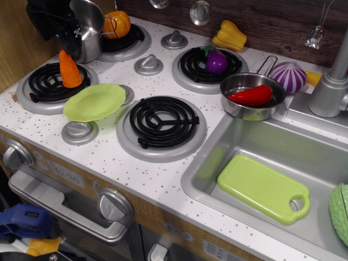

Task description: Put carrot on plate

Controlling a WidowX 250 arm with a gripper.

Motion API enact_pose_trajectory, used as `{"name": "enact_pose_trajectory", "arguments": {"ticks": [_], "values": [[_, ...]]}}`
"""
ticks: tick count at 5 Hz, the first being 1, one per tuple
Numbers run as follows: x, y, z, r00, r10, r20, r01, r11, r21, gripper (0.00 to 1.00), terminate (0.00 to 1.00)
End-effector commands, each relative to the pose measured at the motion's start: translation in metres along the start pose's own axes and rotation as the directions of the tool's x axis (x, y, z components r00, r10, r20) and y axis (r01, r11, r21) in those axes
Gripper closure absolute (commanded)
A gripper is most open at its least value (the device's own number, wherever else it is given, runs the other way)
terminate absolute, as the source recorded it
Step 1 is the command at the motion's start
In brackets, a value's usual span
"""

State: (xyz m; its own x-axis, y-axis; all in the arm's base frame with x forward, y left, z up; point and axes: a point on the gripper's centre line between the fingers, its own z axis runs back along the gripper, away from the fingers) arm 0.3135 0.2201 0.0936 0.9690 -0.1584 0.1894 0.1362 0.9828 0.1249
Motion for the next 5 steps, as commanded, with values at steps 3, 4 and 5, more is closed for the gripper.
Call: {"name": "enact_pose_trajectory", "arguments": {"ticks": [3,4,5], "values": [[-0.001,0.002,-0.021,1.000,0.012,0.028,-0.012,1.000,-0.017,0.00,0.00],[-0.001,0.003,-0.029,0.999,0.021,0.033,-0.020,0.999,-0.037,0.00,0.00],[-0.003,0.000,-0.032,0.999,0.043,0.027,-0.042,0.998,-0.043,1.00,0.00]]}}
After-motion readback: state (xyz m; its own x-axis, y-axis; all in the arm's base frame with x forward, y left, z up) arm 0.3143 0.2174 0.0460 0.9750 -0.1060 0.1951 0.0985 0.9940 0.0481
